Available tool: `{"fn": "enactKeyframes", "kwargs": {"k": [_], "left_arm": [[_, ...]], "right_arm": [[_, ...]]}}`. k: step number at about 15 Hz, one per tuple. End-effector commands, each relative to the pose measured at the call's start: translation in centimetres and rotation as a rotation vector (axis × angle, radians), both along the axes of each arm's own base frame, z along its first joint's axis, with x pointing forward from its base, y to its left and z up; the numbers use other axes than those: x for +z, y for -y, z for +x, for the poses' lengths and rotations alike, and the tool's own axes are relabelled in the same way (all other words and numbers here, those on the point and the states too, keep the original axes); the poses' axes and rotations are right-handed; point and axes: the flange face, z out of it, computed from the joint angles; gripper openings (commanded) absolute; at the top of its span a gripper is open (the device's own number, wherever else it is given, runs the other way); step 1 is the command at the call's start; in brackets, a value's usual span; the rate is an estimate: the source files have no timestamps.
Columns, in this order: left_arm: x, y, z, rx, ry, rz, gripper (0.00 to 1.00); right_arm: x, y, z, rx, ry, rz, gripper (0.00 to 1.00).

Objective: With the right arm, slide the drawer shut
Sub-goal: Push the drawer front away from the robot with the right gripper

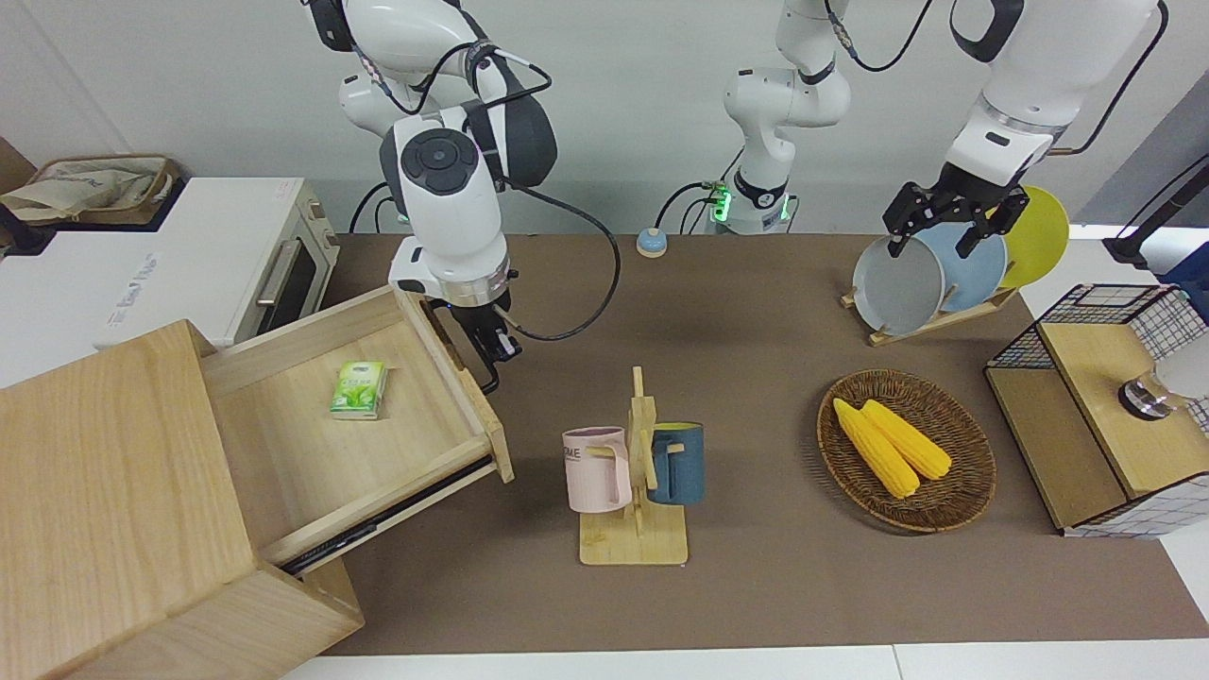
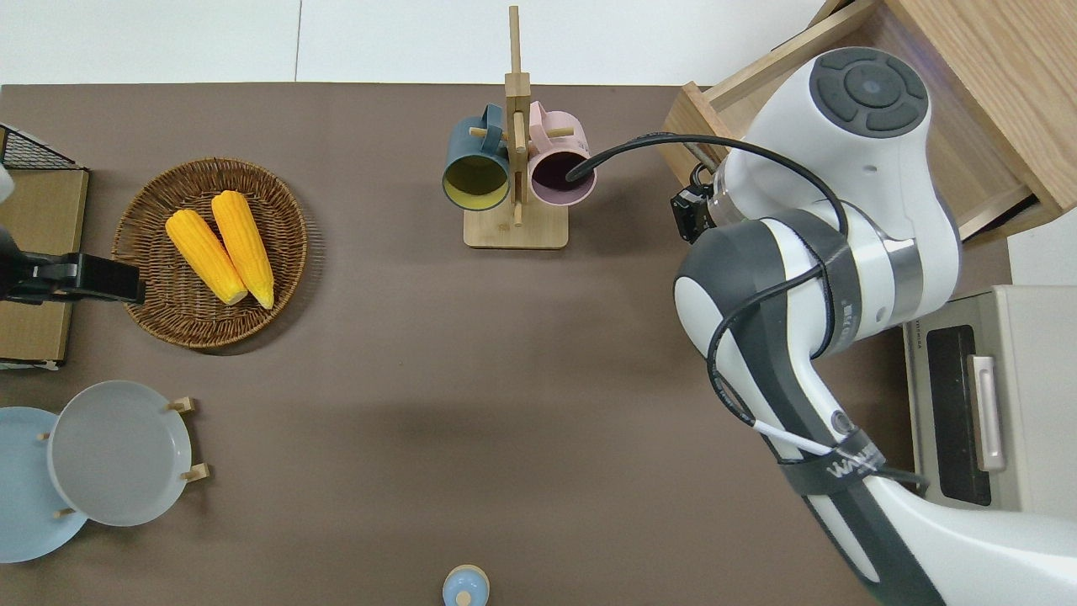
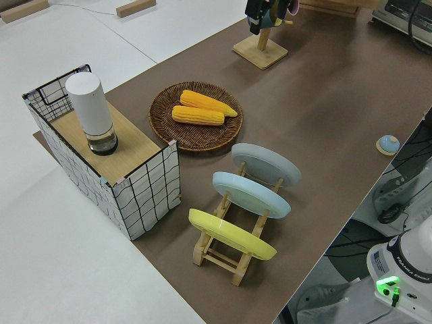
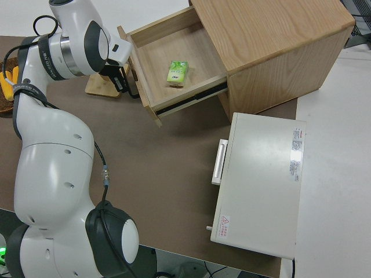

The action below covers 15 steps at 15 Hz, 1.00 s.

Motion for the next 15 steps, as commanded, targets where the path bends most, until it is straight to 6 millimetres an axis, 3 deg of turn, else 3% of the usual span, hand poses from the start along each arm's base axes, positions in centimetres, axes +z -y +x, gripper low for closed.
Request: {"fn": "enactKeyframes", "kwargs": {"k": [1, 14, 15], "left_arm": [[0.3, 0.0, 0.4, -0.007, 0.009, 0.017, 1.0], [0.3, 0.0, 0.4, -0.007, 0.009, 0.017, 1.0], [0.3, 0.0, 0.4, -0.007, 0.009, 0.017, 1.0]], "right_arm": [[-0.6, 3.4, 1.7, -0.027, 0.018, 0.037, 0.0], [-1.0, 12.2, 2.9, 0.044, 0.005, 0.045, 0.0], [-1.0, 13.7, 3.0, 0.072, 0.005, 0.034, 0.0]]}}
